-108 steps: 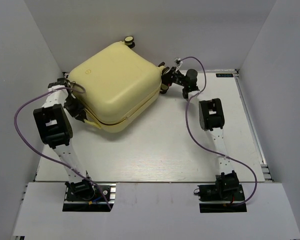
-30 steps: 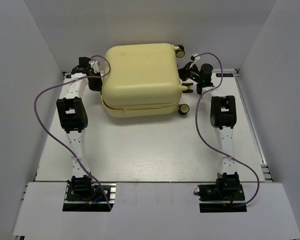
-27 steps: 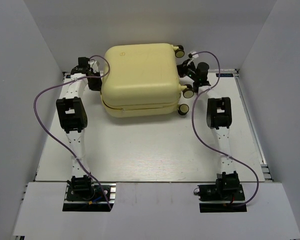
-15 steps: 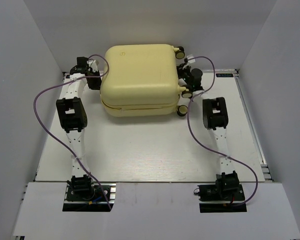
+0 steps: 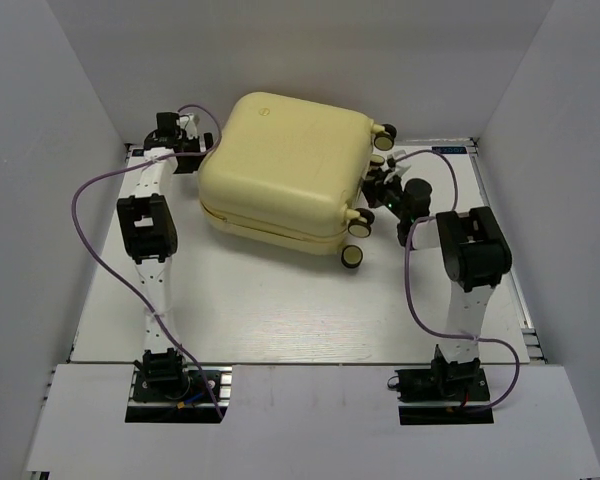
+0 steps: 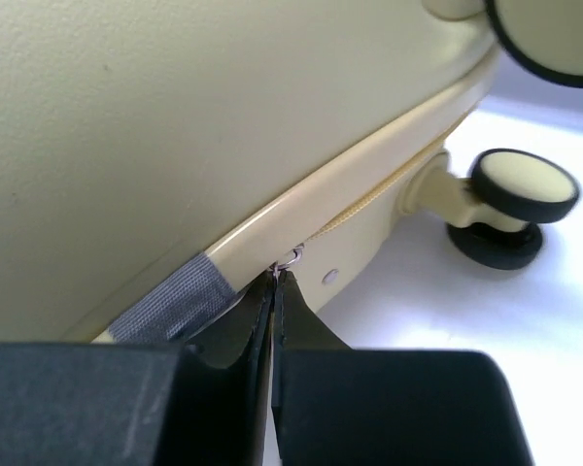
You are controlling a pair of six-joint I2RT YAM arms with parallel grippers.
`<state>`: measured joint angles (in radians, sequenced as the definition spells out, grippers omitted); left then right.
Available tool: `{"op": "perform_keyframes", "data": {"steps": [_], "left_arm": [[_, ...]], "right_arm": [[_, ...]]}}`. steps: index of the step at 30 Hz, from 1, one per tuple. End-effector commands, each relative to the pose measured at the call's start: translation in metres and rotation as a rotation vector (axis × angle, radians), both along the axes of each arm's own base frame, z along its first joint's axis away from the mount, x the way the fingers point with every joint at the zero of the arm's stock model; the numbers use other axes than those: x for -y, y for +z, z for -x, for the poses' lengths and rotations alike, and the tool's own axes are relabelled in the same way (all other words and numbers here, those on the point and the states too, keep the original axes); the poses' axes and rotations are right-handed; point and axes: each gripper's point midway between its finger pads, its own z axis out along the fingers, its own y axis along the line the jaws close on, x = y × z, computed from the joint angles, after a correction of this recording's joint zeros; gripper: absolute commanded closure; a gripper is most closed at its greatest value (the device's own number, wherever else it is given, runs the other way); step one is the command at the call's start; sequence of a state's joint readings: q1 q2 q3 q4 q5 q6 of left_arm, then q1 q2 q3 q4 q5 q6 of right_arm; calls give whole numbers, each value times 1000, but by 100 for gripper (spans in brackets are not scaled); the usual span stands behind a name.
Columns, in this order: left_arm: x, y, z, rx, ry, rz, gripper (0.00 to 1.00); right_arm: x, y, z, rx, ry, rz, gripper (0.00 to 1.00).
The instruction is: Pack the luggage
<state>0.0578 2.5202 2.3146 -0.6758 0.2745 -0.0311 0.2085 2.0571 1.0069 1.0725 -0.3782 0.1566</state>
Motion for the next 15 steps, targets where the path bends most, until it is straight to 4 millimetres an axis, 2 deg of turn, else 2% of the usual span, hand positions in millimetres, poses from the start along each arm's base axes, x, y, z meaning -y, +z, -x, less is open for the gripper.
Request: {"op": "perform_keyframes", "data": {"steps": [1, 2, 3, 4, 5, 7, 8, 9, 10, 11, 12, 13, 15], "left_arm": [[103, 28, 22, -39, -122, 148, 0], [102, 37, 20, -24, -109, 144, 0], [90, 47, 16, 0, -51, 98, 0], [83, 51, 17, -3, -13, 82, 0], [75, 77, 18, 30, 39, 76, 0], [32, 87, 24, 13, 200, 20, 0], [12, 92, 30, 11, 275, -20, 0], [-16, 128, 40, 54, 359, -19, 0], [-49, 134, 49, 55, 454, -57, 0], [-76, 148, 69, 32, 537, -72, 0], [-89, 166, 78, 48, 586, -62, 0], [-124, 172, 91, 46, 667, -77, 0], [-138, 198, 115, 59, 707, -76, 0]], "right_arm": [[-87, 109, 102, 292, 426, -113, 100], [-88, 124, 113, 322, 429, -117, 100], [-89, 114, 132, 286, 439, -115, 100], [-87, 122, 138, 298, 432, -112, 100], [-84, 117, 136, 268, 395, -108, 100], [-79, 109, 140, 226, 366, -69, 100], [-75, 108, 135, 221, 330, -55, 100], [-74, 113, 132, 230, 297, -47, 100], [-72, 104, 128, 184, 271, -36, 100], [-69, 104, 125, 182, 250, -36, 100], [-66, 106, 120, 185, 217, -37, 100], [-67, 102, 119, 157, 210, -35, 100], [-65, 99, 116, 145, 192, -32, 100]]}}
